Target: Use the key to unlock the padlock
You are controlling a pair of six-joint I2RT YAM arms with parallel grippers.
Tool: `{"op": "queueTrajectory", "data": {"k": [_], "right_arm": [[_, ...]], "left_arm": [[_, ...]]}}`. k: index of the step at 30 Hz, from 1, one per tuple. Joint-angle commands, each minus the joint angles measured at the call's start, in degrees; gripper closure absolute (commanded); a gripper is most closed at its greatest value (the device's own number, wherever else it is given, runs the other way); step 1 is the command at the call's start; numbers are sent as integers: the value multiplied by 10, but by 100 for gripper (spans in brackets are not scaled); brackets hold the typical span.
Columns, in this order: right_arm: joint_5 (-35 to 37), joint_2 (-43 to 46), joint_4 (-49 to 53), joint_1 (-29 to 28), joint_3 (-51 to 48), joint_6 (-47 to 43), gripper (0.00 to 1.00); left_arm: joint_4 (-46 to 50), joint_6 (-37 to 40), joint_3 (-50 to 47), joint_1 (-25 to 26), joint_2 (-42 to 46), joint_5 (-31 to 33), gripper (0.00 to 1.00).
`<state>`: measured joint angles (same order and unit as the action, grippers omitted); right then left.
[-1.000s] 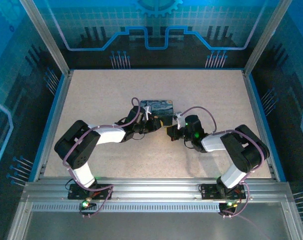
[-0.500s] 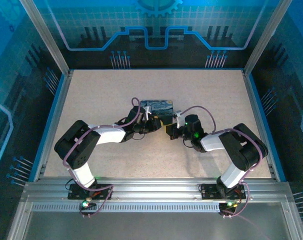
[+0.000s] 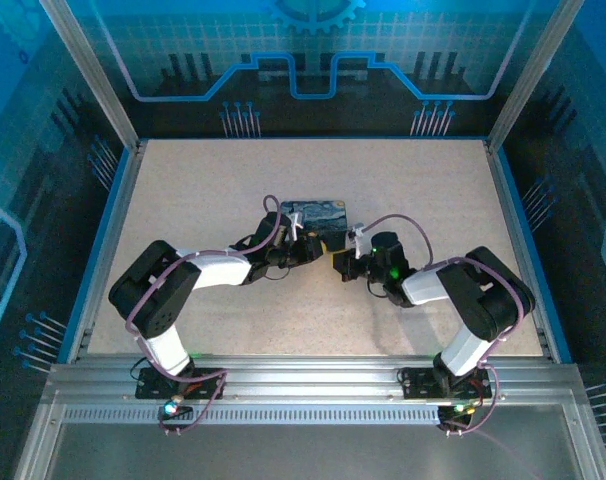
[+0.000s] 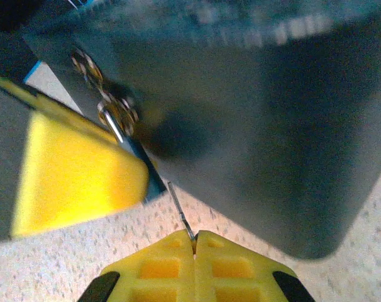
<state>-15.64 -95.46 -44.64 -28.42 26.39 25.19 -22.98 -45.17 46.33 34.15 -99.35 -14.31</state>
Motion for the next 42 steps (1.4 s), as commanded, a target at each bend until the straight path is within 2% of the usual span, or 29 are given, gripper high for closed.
{"op": "queueTrajectory", "data": {"k": [1, 20, 42], "right_arm": [[-11, 17, -7, 5, -21, -5, 100], [-28, 18, -47, 7, -21, 8, 100], [-29, 2, -39, 8, -9, 3, 100]], "left_arm": [[-26, -10, 5, 4, 21, -13, 83], [-29, -12, 3, 4, 22, -14, 83], [-30, -13, 4, 4, 21, -15, 83]]}}
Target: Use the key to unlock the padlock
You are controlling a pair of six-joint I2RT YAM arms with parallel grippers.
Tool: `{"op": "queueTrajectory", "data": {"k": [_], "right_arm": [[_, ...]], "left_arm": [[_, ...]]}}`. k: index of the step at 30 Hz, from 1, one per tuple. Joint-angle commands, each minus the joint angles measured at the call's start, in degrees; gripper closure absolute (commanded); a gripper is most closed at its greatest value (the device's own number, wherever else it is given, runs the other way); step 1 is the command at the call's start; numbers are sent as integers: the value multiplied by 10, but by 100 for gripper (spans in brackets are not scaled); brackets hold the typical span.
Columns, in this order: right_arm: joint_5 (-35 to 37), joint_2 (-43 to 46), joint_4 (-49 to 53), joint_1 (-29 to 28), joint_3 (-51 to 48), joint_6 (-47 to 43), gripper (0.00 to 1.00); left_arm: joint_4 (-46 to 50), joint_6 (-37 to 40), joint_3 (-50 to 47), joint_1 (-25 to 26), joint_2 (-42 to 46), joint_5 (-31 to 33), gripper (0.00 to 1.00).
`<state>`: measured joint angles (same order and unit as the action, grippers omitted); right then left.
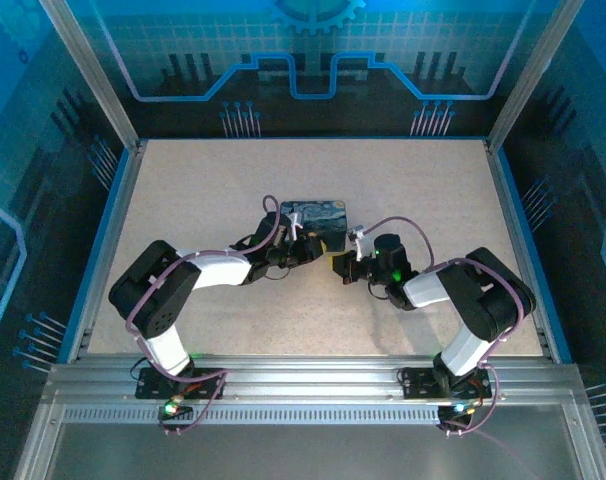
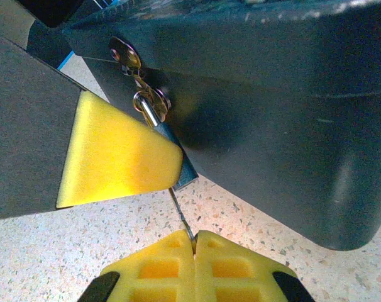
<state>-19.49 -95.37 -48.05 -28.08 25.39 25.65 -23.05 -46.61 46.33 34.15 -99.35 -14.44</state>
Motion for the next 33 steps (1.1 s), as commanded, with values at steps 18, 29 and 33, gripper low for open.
{"op": "queueTrajectory", "data": {"k": [18, 29, 33], "right_arm": [[7, 5, -16, 14, -6, 4, 100], [-7, -8, -40, 14, 6, 15, 100], [-10, -12, -41, 14, 11, 16, 100]], "left_arm": [[-30, 0, 3, 3, 21, -13, 83], [-30, 0, 2, 3, 21, -15, 84], [-30, -1, 3, 4, 21, -16, 83]]}}
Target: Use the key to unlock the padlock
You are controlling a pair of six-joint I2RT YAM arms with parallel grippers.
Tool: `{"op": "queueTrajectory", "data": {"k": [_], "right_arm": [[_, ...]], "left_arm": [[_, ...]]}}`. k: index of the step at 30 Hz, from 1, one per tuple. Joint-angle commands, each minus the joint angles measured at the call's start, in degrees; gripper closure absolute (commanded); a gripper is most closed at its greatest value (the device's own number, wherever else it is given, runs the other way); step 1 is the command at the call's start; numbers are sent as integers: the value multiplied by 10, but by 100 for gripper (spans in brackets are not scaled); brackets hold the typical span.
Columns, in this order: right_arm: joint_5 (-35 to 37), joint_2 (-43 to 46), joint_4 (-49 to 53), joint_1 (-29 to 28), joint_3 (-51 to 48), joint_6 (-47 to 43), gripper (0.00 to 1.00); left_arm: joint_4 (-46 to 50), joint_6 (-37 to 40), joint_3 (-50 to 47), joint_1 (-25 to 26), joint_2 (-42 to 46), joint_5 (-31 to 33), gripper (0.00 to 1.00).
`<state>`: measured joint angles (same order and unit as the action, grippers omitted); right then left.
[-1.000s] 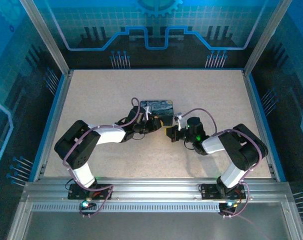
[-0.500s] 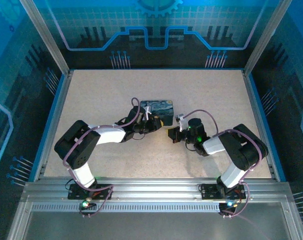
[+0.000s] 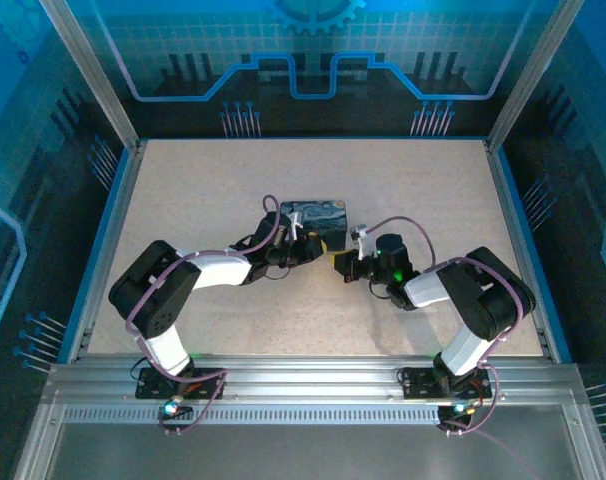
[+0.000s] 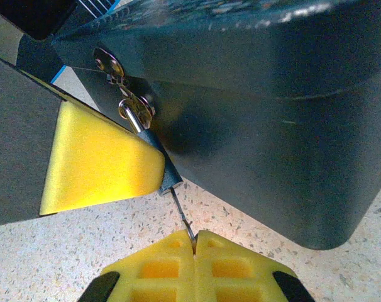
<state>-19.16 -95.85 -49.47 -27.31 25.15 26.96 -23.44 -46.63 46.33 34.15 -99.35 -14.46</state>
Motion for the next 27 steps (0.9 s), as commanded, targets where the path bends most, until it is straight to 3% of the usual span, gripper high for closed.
{"op": "queueTrajectory", "data": {"k": [1, 27], "right_arm": [[-15, -11, -28, 6, 16, 3, 100], [-26, -68, -27, 4, 61, -9, 100]], "left_arm": [[-26, 0, 3, 4, 21, -16, 84], [-22, -6, 14, 9, 21, -26, 84]]}}
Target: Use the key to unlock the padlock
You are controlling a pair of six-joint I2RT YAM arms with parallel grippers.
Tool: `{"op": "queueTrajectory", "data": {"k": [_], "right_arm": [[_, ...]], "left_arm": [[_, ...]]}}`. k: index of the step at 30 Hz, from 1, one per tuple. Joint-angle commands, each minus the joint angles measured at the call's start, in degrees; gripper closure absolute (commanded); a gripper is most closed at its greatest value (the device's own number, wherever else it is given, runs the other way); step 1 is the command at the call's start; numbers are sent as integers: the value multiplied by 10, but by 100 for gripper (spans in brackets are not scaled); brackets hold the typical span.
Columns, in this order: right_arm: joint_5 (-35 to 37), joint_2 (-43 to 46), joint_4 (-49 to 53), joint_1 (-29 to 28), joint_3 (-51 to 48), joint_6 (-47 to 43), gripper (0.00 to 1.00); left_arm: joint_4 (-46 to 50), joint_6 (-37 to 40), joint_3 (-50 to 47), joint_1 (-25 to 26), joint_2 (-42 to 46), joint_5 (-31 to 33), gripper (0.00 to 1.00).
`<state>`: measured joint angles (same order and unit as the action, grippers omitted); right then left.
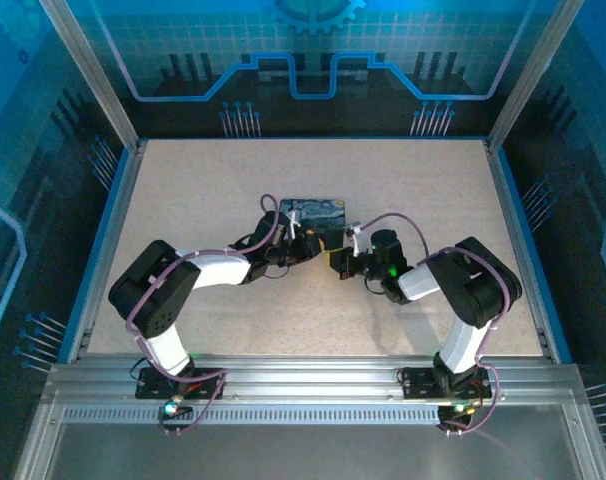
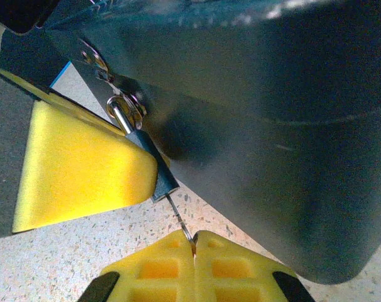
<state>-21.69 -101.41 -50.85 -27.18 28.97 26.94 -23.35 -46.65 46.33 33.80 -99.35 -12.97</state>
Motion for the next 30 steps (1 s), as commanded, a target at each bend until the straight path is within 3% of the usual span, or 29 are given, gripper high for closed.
{"op": "queueTrajectory", "data": {"k": [1, 14, 25, 30], "right_arm": [[2, -15, -14, 4, 24, -10, 100], [-12, -23, -17, 4, 61, 2, 100], [-3, -1, 31, 7, 5, -15, 100], [-5, 15, 80, 8, -1, -22, 100]], "left_arm": [[-21, -5, 15, 12, 21, -41, 84], [-17, -5, 16, 15, 14, -44, 84], [-75, -39, 22, 19, -43, -57, 83], [-74, -42, 25, 31, -57, -51, 72]]}}
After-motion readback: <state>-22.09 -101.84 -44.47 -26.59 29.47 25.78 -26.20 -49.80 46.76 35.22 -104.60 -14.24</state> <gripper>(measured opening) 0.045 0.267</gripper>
